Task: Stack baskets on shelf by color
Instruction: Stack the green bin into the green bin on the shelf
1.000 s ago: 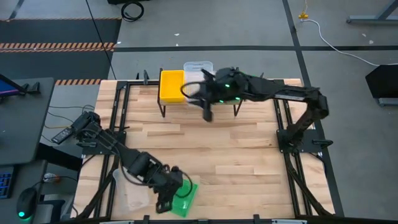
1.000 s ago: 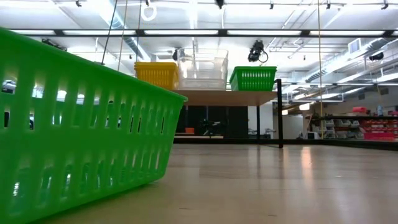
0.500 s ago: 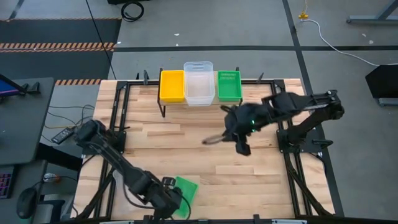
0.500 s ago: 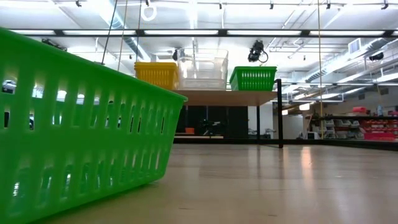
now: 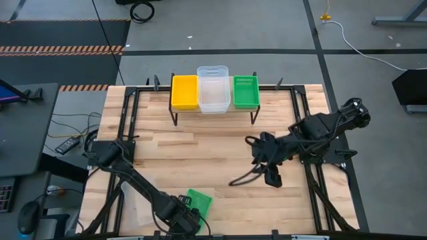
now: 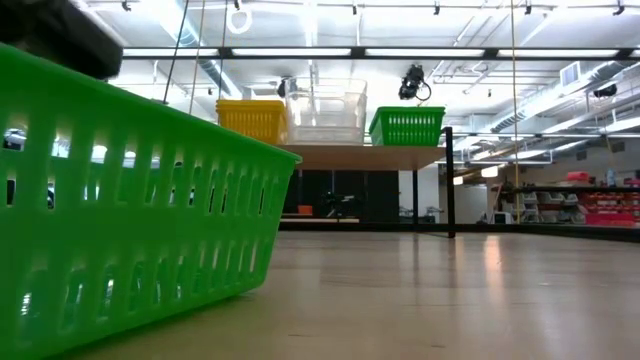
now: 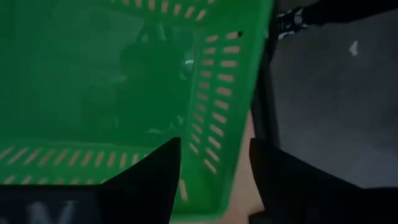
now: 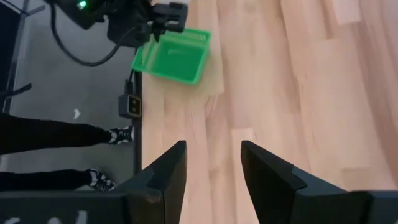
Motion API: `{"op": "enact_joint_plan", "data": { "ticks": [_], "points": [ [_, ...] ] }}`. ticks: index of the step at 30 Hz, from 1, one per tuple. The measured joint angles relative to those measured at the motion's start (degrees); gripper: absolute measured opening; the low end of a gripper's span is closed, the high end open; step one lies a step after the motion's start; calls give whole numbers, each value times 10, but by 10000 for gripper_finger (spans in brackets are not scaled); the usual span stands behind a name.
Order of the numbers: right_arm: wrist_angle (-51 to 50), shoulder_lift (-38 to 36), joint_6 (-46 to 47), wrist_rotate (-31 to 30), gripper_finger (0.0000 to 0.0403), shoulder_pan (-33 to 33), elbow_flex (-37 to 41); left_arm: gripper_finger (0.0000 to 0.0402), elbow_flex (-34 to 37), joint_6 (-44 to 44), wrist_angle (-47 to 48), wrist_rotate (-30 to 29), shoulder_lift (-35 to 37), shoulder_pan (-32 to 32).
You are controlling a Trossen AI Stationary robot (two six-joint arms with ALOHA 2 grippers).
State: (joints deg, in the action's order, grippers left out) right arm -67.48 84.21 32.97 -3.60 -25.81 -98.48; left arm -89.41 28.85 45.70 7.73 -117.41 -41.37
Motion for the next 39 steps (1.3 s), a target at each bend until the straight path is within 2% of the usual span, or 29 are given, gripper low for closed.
{"op": "enact_joint_plan", "data": {
  "ticks": [5,8,12,17,23,32,39],
  "points": [
    [-27,0,31,-16,157,-31,0,158,0,3,-2,-26,-10,19],
    [-49,0,44,-27,157,-47,0,103,0,1,-2,-49,-2,41],
    [-71,1,72,-79,156,-59,0,19,0,-24,-13,-51,21,78],
    [-64,4,92,-120,156,-58,0,19,0,-59,-12,-76,54,126],
    [1,41,2,-129,156,-57,0,14,0,-89,-22,-86,101,189],
    [116,132,-63,-111,156,-14,0,13,-19,-117,-29,-79,145,252],
    [120,158,-83,-38,156,33,-1,13,-74,-162,17,-78,143,258]
  ]
}}
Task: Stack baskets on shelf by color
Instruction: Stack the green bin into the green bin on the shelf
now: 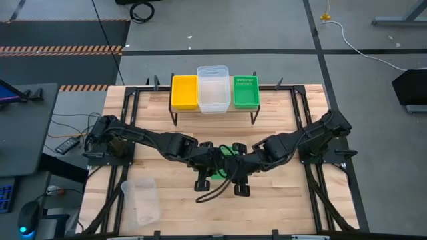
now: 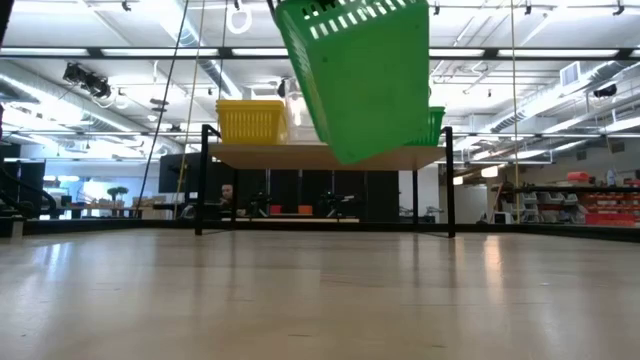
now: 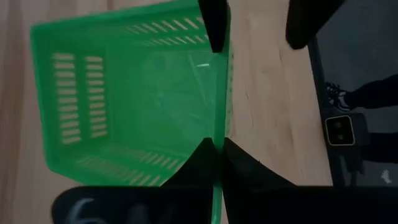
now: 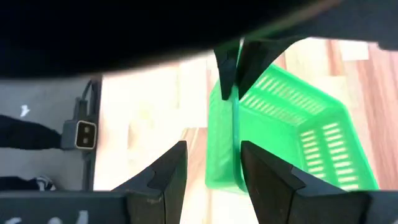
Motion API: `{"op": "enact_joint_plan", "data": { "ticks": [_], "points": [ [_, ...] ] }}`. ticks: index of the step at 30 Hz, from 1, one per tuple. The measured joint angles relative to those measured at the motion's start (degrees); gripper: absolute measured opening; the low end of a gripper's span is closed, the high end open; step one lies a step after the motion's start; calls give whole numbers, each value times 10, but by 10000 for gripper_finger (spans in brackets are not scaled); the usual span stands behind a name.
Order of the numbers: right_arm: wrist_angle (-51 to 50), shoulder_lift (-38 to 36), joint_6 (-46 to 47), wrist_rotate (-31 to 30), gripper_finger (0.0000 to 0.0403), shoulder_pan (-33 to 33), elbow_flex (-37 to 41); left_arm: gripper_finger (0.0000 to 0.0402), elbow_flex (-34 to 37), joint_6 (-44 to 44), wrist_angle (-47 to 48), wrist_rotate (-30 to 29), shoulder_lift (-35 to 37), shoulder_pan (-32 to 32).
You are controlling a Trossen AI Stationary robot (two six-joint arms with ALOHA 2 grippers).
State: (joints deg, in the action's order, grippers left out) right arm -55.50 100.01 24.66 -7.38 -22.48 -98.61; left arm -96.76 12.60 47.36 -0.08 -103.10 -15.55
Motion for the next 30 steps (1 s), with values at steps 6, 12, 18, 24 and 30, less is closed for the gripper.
{"op": "enact_joint_plan", "data": {
  "ticks": [6,12,18,24,30],
  "points": [
    [0,-14,-5,-5,152,24,0,14,-23,-26,31,-3,1,1],
    [7,-17,-20,-2,145,27,0,14,-42,-32,43,-1,0,1],
    [20,-18,-45,-6,143,10,-2,15,-85,-58,62,-10,-2,5],
    [-4,-10,-51,-1,119,-3,4,15,-120,-69,78,-21,1,15],
    [-8,-16,-51,8,90,-4,0,15,-155,-81,87,-33,1,16]
  ]
}}
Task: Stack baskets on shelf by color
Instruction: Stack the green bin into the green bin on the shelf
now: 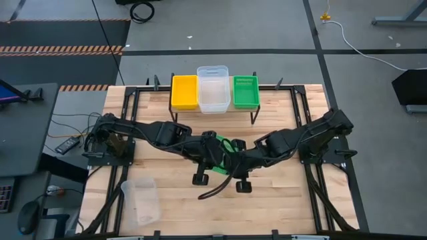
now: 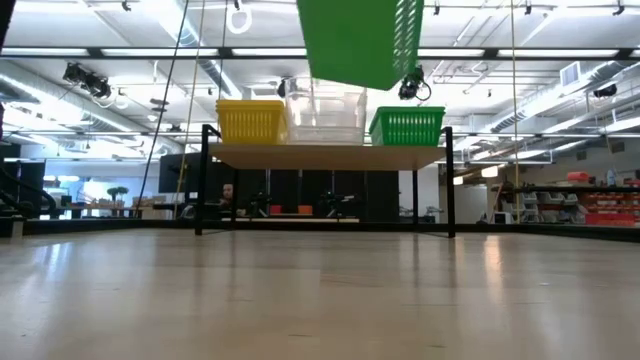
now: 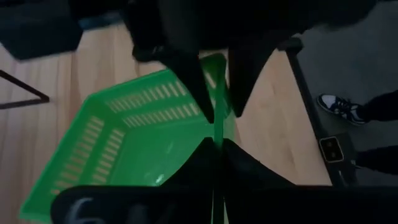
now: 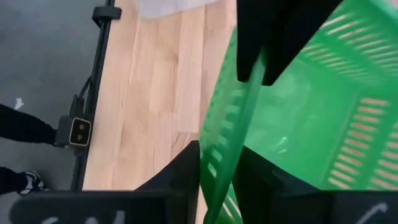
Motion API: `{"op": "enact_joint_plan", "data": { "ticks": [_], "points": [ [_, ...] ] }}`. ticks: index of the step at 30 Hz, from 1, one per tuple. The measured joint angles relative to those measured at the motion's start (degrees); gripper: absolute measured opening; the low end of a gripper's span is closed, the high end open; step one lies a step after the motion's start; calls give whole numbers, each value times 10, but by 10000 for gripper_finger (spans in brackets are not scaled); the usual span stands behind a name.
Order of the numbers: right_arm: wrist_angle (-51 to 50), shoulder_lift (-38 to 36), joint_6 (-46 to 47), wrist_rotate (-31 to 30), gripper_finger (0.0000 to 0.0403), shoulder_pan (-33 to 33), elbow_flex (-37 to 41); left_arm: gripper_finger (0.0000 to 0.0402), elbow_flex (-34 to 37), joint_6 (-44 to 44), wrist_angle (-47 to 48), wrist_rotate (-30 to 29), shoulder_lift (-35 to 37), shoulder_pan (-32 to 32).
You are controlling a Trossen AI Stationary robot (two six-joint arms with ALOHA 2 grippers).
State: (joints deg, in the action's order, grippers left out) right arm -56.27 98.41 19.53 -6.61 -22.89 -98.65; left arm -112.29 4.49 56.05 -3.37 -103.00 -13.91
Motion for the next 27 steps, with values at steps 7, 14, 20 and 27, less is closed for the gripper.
{"op": "enact_joint_plan", "data": {
  "ticks": [7,14,20,27],
  "points": [
    [7,-7,-2,2,24,2,2,16,-8,-5,5,-1,-2,1],
    [-35,-16,0,2,9,13,4,48,-18,1,16,-10,3,-1],
    [-40,-31,-2,5,6,17,5,89,-37,1,58,-2,5,-3],
    [-63,-45,-4,-9,5,24,5,130,-35,11,62,-19,11,2]
  ]
}}
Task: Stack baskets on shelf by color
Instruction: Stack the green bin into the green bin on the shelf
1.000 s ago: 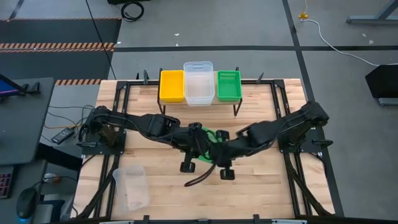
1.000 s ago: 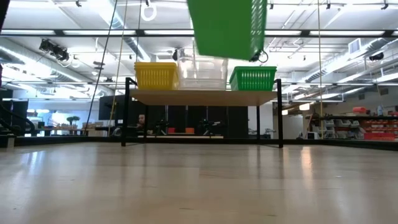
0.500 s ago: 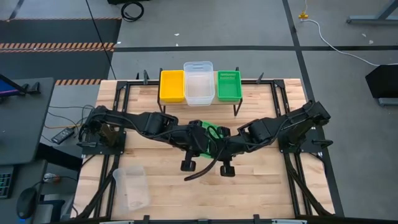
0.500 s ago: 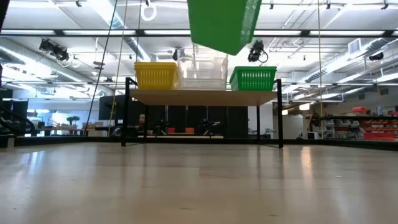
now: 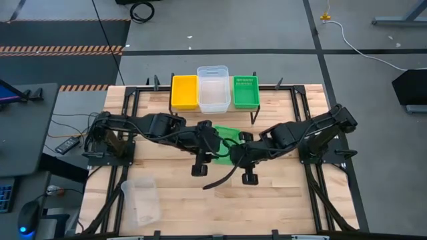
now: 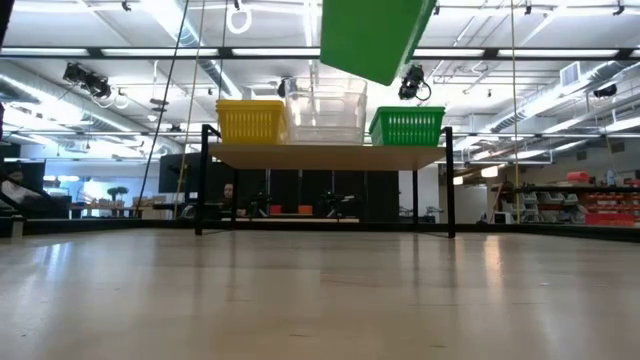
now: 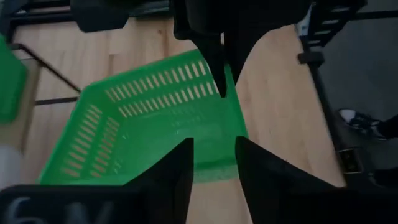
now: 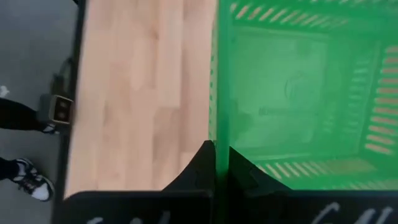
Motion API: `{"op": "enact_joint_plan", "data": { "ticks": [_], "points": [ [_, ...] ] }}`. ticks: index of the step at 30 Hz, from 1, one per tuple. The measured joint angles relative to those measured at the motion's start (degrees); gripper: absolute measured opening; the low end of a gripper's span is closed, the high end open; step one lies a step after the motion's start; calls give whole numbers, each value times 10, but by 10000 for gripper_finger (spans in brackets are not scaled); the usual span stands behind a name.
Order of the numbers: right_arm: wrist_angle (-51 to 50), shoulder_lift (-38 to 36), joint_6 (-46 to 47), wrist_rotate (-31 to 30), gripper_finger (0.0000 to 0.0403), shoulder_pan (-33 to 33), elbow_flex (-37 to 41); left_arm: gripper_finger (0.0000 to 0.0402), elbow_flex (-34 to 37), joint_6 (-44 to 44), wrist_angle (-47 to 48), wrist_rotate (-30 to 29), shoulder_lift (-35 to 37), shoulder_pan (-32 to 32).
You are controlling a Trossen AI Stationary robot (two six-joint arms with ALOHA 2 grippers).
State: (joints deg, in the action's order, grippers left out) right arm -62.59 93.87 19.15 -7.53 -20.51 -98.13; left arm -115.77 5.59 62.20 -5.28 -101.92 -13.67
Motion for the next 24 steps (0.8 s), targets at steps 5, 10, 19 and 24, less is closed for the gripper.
{"op": "enact_joint_plan", "data": {
  "ticks": [5,10,19,24],
  "points": [
    [-32,-13,-3,-18,5,8,-6,137,4,10,-19,-19,27,3],
    [-42,-32,-13,-62,5,22,-3,131,3,40,14,-32,48,6],
    [-51,-96,-79,-65,5,80,-4,128,3,106,132,-35,52,-7],
    [-54,-123,-166,-64,6,122,-4,128,3,174,182,-36,52,-24]
  ]
}}
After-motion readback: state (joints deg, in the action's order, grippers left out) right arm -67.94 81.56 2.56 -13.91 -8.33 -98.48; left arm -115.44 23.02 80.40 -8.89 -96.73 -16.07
